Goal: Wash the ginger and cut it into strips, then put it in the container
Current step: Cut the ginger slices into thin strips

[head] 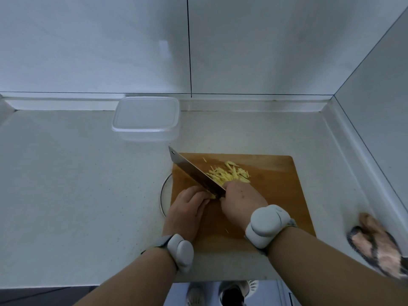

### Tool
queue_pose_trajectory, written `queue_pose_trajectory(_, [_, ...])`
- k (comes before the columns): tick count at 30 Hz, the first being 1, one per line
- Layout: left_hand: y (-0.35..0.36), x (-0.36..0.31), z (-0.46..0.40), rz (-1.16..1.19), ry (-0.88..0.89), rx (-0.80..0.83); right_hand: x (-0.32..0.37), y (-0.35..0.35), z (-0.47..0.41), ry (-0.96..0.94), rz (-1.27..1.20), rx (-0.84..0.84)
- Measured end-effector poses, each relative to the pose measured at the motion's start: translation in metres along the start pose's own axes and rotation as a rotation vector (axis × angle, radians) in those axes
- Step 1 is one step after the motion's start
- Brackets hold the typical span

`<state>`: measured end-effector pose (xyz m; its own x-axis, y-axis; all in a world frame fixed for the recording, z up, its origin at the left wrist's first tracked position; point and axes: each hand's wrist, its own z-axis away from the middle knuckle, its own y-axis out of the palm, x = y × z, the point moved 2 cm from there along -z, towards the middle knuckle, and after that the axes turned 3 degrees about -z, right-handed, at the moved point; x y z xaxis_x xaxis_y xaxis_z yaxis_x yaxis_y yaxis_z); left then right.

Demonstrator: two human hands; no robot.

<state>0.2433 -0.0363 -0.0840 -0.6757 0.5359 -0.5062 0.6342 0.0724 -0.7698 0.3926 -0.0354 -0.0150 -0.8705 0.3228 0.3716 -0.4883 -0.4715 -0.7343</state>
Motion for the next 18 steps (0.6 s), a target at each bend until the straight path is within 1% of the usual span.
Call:
queue_pose_trajectory(7, [0.002,-0.002,-0.002,-0.069,0.06,-0.037,0.002,0.0,0.001,-0.008,0.024,-0.016])
queue_pose_trajectory(10, [0.002,-0.005,-0.001,-0.097,0.064,-0.038,0.002,-0.004,0.007,-0.016,0.05,-0.03])
queue_pose_trajectory(15, [0.001,-0.006,-0.003,-0.125,0.054,-0.053,0.007,-0.005,0.017,-0.013,0.172,-0.073])
queue_pose_trajectory(18, [0.003,-0.005,-0.002,-0.128,0.059,-0.043,0.007,0.001,0.01,-0.015,0.165,-0.071])
